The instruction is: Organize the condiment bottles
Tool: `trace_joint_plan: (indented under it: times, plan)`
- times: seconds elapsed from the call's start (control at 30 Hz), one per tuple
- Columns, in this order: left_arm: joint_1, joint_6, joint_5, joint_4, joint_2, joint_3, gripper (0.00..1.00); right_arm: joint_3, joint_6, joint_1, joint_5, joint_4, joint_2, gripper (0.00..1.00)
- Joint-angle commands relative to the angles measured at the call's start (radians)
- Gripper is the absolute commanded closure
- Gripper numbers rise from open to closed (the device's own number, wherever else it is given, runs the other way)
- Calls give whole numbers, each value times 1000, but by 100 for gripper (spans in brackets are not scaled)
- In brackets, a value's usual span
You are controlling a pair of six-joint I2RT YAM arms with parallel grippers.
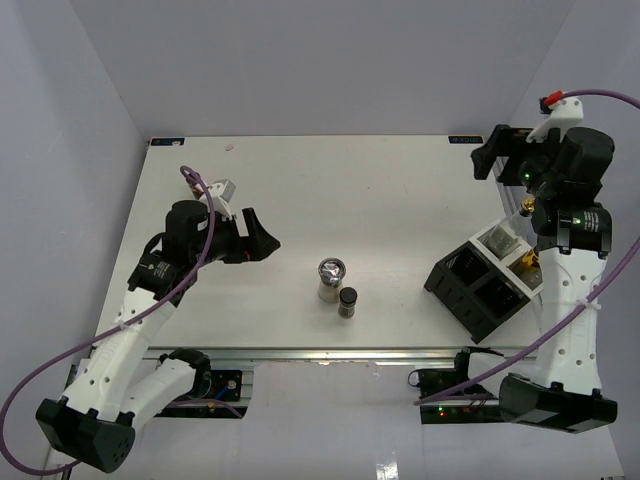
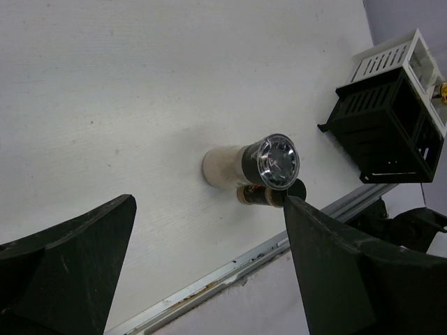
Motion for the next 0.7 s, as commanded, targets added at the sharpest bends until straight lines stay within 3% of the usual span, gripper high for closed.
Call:
trace_joint_plan:
  times: [0.0, 0.1, 0.27, 0.43, 0.67]
  plan:
    - [5, -55, -36, 31, 19, -2, 2, 87, -1, 262, 15, -37, 33, 6]
    - [5, -67, -73, 37, -6, -33, 2, 28, 2, 409, -1, -20, 22, 6]
    - [5, -82, -103, 25, -27, -76, 2, -248, 3, 624, -6, 48, -49, 6]
    - [5, -106, -96, 36, -73, -140, 2, -504, 21, 760, 10, 161, -124, 6]
    - [5, -127, -95, 47, -111, -189, 2, -660, 31, 936, 46, 231, -162, 2]
